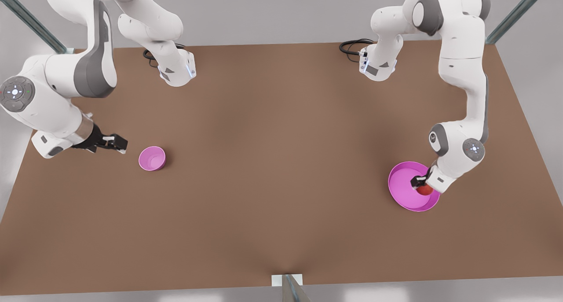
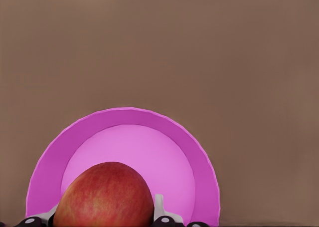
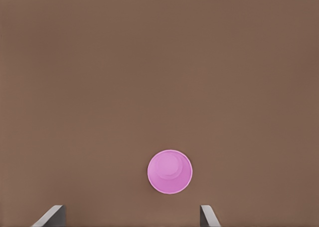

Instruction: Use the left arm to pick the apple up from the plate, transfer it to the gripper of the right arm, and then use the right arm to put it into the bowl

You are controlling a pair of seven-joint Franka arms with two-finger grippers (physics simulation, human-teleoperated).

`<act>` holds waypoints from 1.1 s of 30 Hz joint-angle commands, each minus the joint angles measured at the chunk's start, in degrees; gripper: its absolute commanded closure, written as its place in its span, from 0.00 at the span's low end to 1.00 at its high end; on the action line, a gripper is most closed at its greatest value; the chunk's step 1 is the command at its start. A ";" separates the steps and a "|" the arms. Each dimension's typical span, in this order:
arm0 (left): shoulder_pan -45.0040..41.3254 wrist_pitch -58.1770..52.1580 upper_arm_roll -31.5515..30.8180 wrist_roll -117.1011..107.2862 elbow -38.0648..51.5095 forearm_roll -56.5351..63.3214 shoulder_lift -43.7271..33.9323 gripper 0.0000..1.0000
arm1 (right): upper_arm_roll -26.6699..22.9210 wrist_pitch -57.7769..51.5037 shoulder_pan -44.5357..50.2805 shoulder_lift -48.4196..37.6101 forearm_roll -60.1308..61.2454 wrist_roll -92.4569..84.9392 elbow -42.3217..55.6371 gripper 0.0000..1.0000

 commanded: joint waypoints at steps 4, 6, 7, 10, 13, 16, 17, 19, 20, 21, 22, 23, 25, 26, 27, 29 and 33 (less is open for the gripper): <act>-0.30 -13.08 -13.99 -10.48 5.60 -13.88 -3.17 0.28 | 0.08 1.32 -0.80 0.45 1.19 0.72 0.45 0.00; -0.73 -12.99 -19.79 -10.92 9.20 -26.62 -1.16 0.28 | 0.08 1.32 -0.80 0.54 1.10 0.72 0.54 0.00; -1.44 -12.73 -20.33 -9.09 11.22 -30.42 1.39 0.28 | 0.08 1.32 -0.80 0.62 1.19 0.90 0.54 0.00; -6.01 -6.57 -24.19 14.38 18.34 -42.72 6.76 0.32 | 0.25 1.40 -0.80 1.15 3.47 1.51 1.51 0.00; -9.44 -6.57 -25.95 24.49 24.41 -48.97 8.87 0.38 | 0.34 1.93 -0.98 2.11 10.76 1.69 2.47 0.00; -13.57 -0.07 -26.57 40.48 26.70 -59.25 12.39 0.35 | 0.43 5.88 -0.63 9.32 27.37 1.16 6.34 0.00; -15.32 2.21 -26.57 46.02 28.01 -62.94 13.97 0.35 | 1.22 8.87 -0.54 10.64 31.68 1.08 6.34 0.00; -16.73 4.41 -26.57 56.74 30.21 -66.99 16.25 0.35 | 2.45 10.98 -0.54 13.19 41.33 0.90 6.43 0.00; -17.17 6.08 -26.57 62.53 30.48 -70.67 16.69 0.35 | 2.89 13.00 -0.54 16.08 49.59 0.12 6.43 0.00; -18.22 6.96 -26.39 67.90 30.30 -75.41 17.13 0.35 | 3.15 13.01 -0.71 20.21 60.74 -9.35 6.52 0.00; -19.54 9.16 -26.57 72.92 30.39 -78.42 18.28 0.35 | 3.24 12.92 -0.71 24.00 69.73 -19.30 6.61 0.00; -19.72 9.25 -26.57 74.95 30.65 -79.21 18.45 0.35 | 3.33 13.09 -0.63 25.93 73.87 -22.39 6.78 0.00; -21.47 10.74 -26.66 80.48 34.08 -80.61 21.70 0.35 | 3.59 13.09 -0.10 28.13 84.24 -25.46 7.75 0.00; -22.53 11.09 -26.66 86.19 37.06 -83.25 24.16 0.35 | 3.68 13.27 0.87 28.66 86.70 -32.05 6.52 0.00; -22.71 11.09 -26.66 87.78 38.12 -83.34 25.04 0.35 | 3.68 13.44 1.92 29.01 87.23 -32.59 6.34 0.00; -24.20 11.62 -26.74 90.42 41.81 -83.78 27.50 0.35 | 4.64 16.34 4.73 28.92 88.28 -34.16 5.20 0.00; -25.17 13.29 -27.18 96.04 42.52 -85.18 29.09 0.35 | 7.11 19.33 4.82 28.13 88.47 -44.89 0.72 0.00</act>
